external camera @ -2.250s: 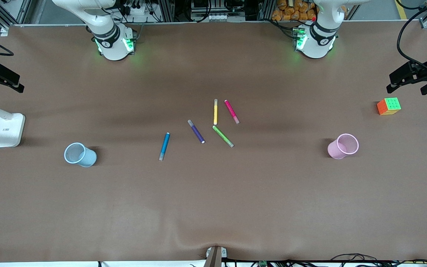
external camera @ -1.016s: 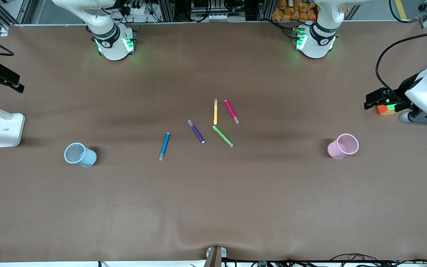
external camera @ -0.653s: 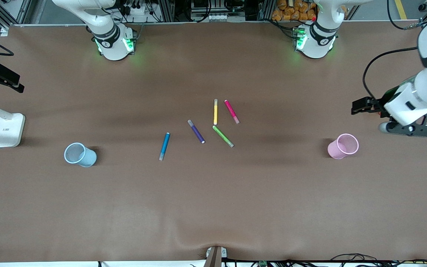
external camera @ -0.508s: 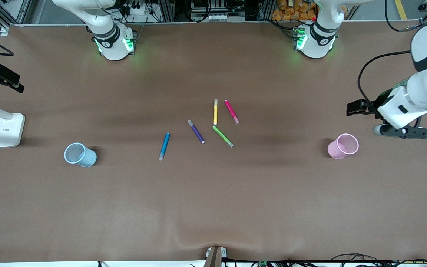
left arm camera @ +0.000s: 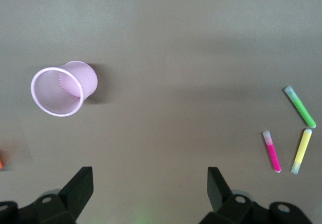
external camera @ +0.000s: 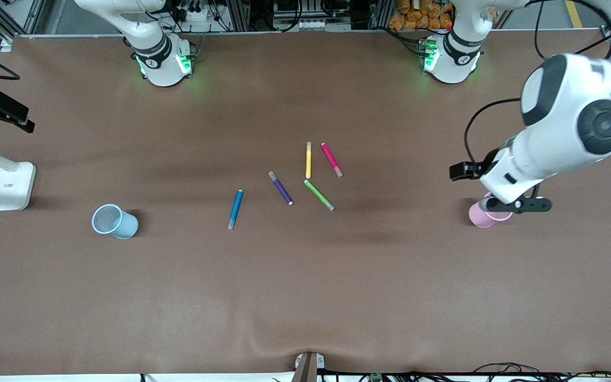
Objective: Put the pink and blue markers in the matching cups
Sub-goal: 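Swing the left gripper over to the pink marker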
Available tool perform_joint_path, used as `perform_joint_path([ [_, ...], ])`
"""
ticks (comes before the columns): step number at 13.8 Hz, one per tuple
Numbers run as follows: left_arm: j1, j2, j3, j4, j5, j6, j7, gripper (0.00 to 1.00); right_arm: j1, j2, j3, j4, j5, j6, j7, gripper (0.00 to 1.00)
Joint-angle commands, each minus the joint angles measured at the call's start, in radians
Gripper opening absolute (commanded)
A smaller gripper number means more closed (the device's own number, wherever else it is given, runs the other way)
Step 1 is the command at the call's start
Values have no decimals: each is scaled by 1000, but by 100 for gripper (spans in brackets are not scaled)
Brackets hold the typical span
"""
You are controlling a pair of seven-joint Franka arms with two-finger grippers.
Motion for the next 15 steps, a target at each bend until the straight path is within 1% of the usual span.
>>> perform_joint_path([
  [1, -46, 35, 3, 11, -11, 33, -92, 100, 16, 4, -2, 12, -1, 1, 9, 100],
  [3, -77, 64, 0, 8, -11, 50, -204, 100, 16, 4, -1, 12, -1, 1, 9, 100],
  [6, -123, 104, -3, 2, -12, 81, -307, 100, 30, 16, -2, 9, -6, 4, 9, 100],
  [10, -213, 142, -3, -6, -11, 113, -471, 100, 28, 16, -2, 9, -4, 10, 9, 100],
  [12, -247, 147, -3, -46, -11, 144, -505, 100, 27, 16, -2, 9, -4, 6, 9, 100],
  [15, -324, 144, -1, -171, -9, 320, -594, 100, 27, 16, -2, 9, -4, 10, 9, 100],
])
